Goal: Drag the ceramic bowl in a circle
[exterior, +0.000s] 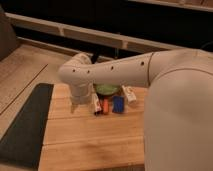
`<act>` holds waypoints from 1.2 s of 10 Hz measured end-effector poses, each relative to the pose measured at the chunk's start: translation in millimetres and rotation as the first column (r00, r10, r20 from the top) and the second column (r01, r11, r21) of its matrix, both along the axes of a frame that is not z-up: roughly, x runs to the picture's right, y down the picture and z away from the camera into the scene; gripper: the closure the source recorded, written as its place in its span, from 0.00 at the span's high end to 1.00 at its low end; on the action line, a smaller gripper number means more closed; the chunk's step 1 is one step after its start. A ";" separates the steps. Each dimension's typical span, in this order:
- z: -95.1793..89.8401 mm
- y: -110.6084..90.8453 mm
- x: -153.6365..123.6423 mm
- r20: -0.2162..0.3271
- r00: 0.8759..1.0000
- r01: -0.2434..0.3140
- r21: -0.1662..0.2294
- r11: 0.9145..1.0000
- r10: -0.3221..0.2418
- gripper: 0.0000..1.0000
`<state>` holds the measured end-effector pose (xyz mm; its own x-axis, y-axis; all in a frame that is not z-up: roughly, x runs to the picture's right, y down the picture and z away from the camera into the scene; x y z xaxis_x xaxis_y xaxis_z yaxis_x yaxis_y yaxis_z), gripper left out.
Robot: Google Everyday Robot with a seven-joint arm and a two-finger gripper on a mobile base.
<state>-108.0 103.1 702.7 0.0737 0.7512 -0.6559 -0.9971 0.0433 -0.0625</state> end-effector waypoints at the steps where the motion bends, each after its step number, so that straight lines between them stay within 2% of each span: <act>1: 0.0 0.0 0.0 0.000 1.000 0.000 0.000 1.000 0.000 0.65; 8: 0.8 -2.4 1.7 -0.006 1.000 0.010 0.010 1.000 -0.010 0.65; 9: 4.0 -11.0 7.7 -0.018 1.000 0.022 0.039 0.999 -0.022 0.65; 10: 9.9 -29.9 20.9 -0.040 0.998 0.042 0.096 0.994 -0.039 0.65; 11: 14.5 -60.4 36.4 -0.046 0.997 0.076 0.184 0.980 -0.069 0.65; 12: 16.0 -90.7 49.8 -0.039 0.994 0.110 0.266 0.958 -0.104 0.65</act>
<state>-58.2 12.5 718.7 0.1499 0.8882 -0.4344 -0.9868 0.1616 -0.0102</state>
